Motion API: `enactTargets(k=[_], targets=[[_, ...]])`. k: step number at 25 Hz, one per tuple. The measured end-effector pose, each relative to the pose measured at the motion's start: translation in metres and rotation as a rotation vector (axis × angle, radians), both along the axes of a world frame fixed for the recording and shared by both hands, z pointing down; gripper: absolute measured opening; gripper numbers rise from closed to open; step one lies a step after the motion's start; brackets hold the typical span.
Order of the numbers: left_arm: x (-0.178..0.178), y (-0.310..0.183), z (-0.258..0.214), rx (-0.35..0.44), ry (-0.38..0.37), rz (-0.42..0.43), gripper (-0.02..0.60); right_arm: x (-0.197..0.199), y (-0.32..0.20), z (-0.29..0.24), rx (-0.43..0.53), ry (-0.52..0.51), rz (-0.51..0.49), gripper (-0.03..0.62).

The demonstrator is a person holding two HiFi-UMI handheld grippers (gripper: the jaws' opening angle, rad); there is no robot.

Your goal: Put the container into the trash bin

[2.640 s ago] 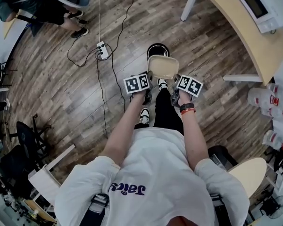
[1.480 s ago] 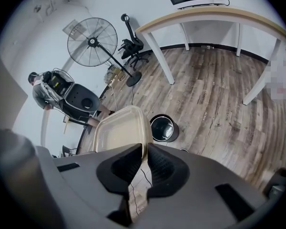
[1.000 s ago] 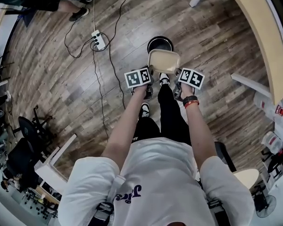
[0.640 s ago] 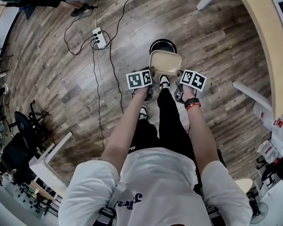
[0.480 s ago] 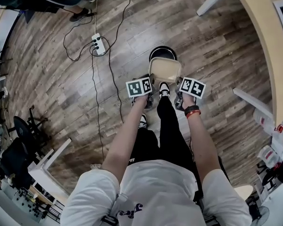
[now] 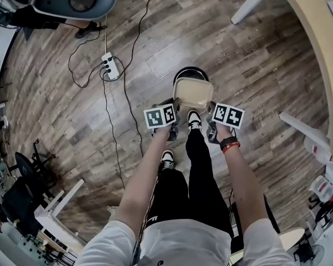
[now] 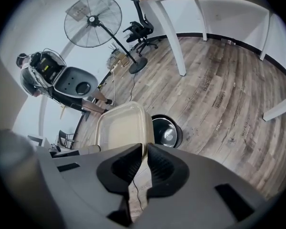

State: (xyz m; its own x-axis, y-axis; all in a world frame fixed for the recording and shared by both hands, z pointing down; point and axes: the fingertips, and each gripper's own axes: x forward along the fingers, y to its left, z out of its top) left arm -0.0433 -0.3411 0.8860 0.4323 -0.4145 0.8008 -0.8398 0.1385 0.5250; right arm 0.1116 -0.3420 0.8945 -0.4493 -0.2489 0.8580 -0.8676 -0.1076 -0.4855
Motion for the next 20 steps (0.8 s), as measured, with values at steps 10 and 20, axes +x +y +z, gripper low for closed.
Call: enactTargets(k=[10, 20], targets=[[0.006, -0.010, 0.068, -0.028, -0.023, 0.081, 0.104, 0.005, -0.001, 0.073, -0.038, -0.008, -0.001, 0.041], [0.012, -0.006, 0.141, -0.069, -0.032, 0.063, 0.104, 0.011, 0.000, 0.142, -0.059, 0.033, -0.034, 0.040]])
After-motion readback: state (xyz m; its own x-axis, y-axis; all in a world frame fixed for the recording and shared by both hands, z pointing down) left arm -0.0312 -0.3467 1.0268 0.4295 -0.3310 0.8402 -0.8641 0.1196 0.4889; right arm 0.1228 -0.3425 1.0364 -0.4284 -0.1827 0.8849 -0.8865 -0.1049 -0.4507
